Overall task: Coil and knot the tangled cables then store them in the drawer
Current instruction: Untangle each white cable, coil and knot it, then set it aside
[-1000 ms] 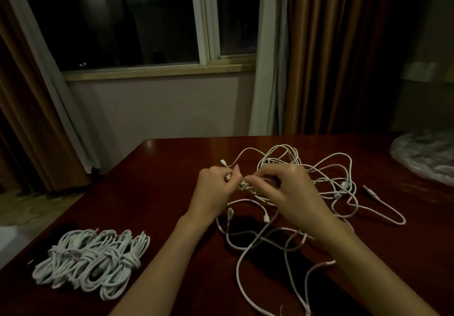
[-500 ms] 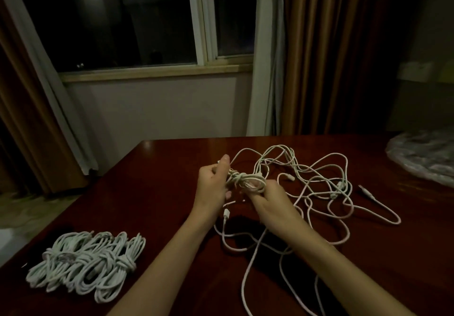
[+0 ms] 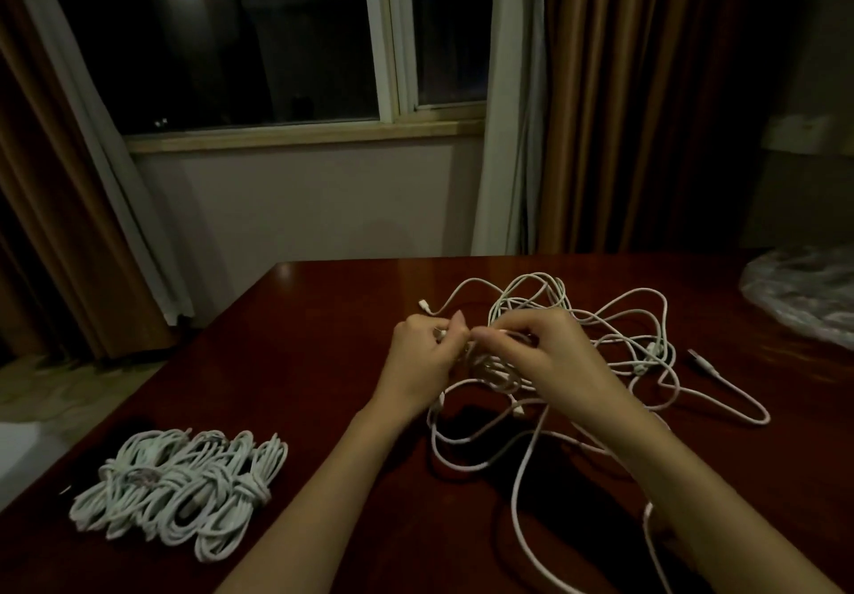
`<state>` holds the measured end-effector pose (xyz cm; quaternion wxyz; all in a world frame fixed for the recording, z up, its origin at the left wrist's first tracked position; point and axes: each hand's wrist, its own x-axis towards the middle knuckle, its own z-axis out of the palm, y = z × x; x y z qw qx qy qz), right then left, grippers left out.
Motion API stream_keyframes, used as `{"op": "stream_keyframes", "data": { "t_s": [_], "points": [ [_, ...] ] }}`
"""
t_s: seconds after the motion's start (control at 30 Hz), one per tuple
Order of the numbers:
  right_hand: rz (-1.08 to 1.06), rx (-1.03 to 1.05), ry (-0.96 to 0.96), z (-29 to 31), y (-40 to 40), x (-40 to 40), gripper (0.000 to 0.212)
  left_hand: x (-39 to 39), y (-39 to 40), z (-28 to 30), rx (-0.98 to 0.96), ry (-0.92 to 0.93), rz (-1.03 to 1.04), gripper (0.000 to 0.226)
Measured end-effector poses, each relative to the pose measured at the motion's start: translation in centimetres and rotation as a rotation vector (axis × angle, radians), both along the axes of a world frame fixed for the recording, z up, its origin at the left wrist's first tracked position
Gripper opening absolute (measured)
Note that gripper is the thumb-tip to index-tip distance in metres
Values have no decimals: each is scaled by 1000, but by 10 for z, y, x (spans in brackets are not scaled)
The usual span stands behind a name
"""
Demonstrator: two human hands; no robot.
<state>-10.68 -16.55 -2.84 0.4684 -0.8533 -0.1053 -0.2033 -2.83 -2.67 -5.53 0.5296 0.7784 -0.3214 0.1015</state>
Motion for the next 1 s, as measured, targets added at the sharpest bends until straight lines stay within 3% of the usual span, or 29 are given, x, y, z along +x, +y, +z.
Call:
{"op": "stream_keyframes", "data": {
  "t_s": [0.07, 0.13, 0.27, 0.37, 0.47, 0.77, 1.0],
  "points": [
    [38, 157, 44, -2, -9, 5, 12, -3, -1, 4, -83, 169, -63, 48],
    [58, 249, 79, -6, -14, 8, 20, -7, -2, 6, -144, 314, -124, 51],
    [122, 462, 157, -14, -5, 9, 19, -13, -7, 13, -331, 485, -210, 52],
    [18, 289, 101, -23, 11, 9, 20, -15, -12, 13, -484, 559, -90, 43],
    [-33, 70, 122, -28, 23, 6, 32, -11, -12, 9, -500, 500, 58, 42],
    [74, -57, 439, -21, 28, 0, 27, 0, -3, -5, -276, 168, 284, 59],
    [41, -205, 327, -9, 15, -5, 33, 5, 5, -8, 17, -175, 255, 61]
  ]
}}
